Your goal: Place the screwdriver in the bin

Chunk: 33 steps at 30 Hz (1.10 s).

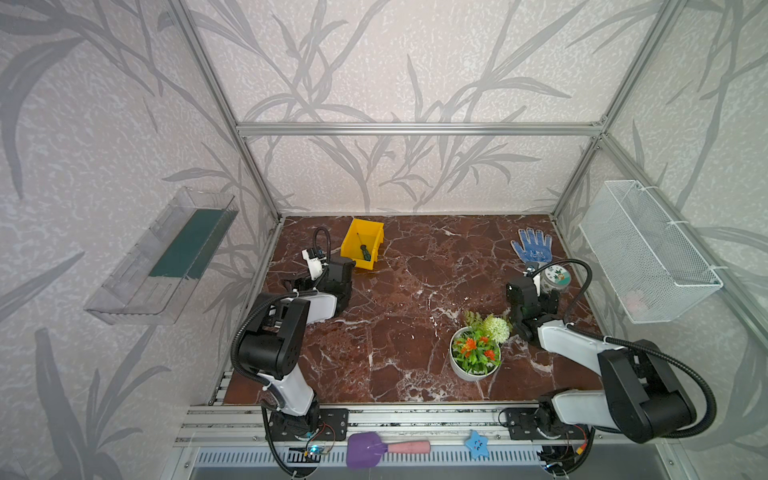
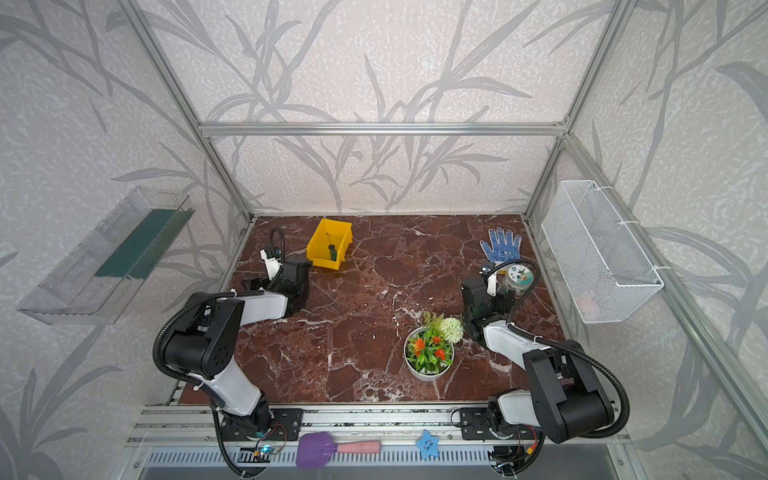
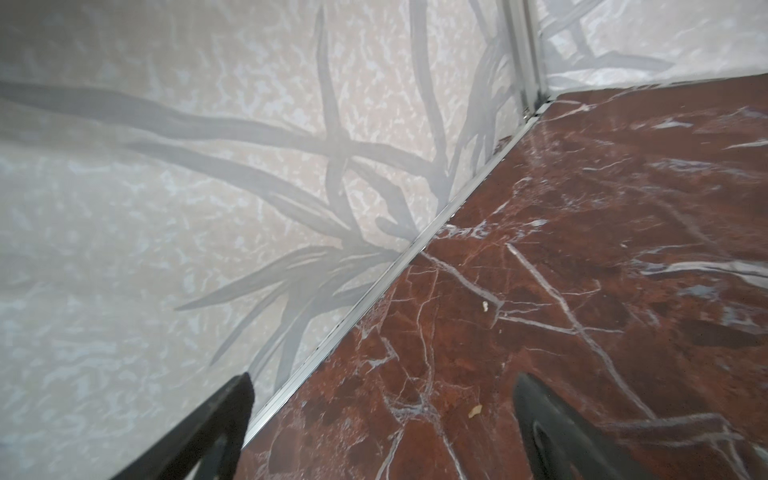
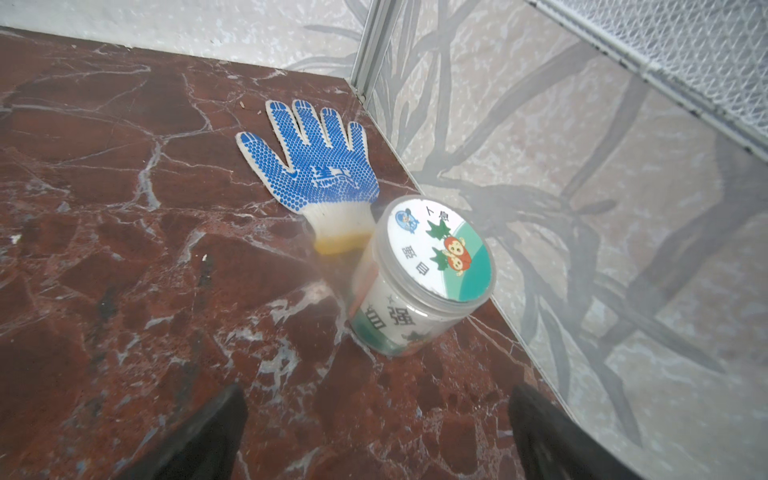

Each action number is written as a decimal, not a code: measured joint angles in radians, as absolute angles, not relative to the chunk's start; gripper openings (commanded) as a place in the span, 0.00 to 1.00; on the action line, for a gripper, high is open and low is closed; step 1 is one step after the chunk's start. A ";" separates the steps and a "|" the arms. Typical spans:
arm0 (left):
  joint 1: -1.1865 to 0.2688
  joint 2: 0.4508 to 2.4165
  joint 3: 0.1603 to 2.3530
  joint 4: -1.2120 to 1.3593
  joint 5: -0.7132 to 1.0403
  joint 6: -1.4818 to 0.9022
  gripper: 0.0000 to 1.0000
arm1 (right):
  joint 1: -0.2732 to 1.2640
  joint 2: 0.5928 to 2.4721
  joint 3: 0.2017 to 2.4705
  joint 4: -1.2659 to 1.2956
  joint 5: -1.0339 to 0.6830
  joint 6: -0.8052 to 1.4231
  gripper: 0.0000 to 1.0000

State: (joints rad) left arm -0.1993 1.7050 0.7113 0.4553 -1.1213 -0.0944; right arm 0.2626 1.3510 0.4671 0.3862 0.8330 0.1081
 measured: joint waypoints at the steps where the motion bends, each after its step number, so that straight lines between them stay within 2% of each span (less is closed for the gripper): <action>1: -0.198 1.705 0.702 0.471 -1.103 -0.086 0.99 | 0.263 1.352 0.463 0.413 0.831 0.100 0.99; 6: -0.205 1.689 0.621 0.632 -1.036 -0.027 0.99 | 0.263 1.351 0.422 0.529 0.810 0.056 0.99; 13: -0.310 1.681 0.337 1.145 -0.976 0.147 0.99 | 0.267 1.294 0.318 0.649 0.781 0.031 0.99; 18: -0.312 1.677 0.299 1.299 -0.932 0.182 0.99 | 0.267 1.227 0.268 0.678 0.747 0.039 0.99; 21: -0.283 1.667 0.297 1.318 -0.859 0.180 0.99 | 0.267 1.201 0.255 0.693 0.730 0.044 0.99; 26: -0.136 1.559 0.309 1.156 -0.642 0.074 0.99 | 0.267 1.218 0.252 0.745 0.704 0.048 0.99; 29: -0.048 1.565 0.342 1.098 -0.529 0.011 0.99 | 0.267 1.265 0.252 0.805 0.692 0.039 0.99; 33: -0.031 1.567 0.366 0.991 -0.440 -0.031 0.99 | 0.268 1.360 0.252 0.890 0.677 0.023 0.99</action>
